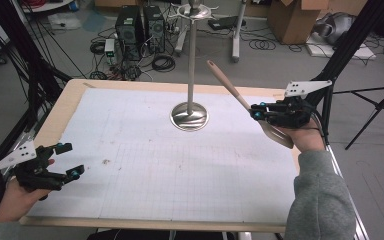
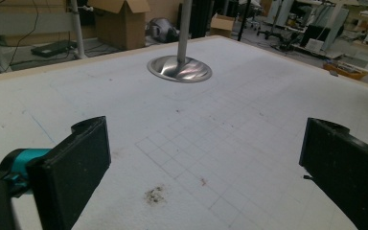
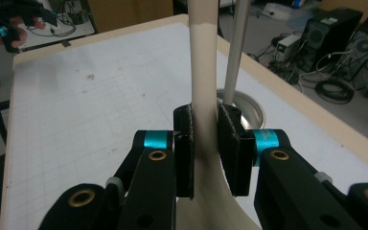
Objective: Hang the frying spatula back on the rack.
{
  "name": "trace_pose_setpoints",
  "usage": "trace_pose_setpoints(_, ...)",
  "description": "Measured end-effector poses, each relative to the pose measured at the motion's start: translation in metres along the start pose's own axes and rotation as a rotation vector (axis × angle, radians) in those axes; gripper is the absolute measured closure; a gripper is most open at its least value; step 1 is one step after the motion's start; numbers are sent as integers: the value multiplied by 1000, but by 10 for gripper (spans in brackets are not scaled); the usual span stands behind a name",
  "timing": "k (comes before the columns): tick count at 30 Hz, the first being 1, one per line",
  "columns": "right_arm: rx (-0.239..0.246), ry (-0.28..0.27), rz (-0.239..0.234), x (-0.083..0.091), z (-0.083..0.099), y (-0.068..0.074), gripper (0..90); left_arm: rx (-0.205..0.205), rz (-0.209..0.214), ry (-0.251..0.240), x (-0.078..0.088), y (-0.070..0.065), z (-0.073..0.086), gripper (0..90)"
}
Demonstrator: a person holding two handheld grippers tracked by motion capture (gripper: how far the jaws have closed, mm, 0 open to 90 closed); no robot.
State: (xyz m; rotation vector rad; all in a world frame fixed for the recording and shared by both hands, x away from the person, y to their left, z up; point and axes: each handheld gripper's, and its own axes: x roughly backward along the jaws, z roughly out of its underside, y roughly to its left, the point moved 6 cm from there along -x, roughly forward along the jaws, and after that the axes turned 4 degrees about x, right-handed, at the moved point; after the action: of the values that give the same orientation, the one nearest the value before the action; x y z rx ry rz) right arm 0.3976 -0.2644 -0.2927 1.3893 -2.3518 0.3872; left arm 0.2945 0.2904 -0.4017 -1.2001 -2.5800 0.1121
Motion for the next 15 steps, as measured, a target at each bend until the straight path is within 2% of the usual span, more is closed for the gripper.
trace_pose_setpoints(8, 23, -9, 22, 3, -19, -2, 775, 10, 0, 5, 1, 2, 2, 41)
trace_pose_setpoints(15, 21, -11, 31, 7, -30, -7, 776, 14, 1, 6, 2, 3, 4, 41)
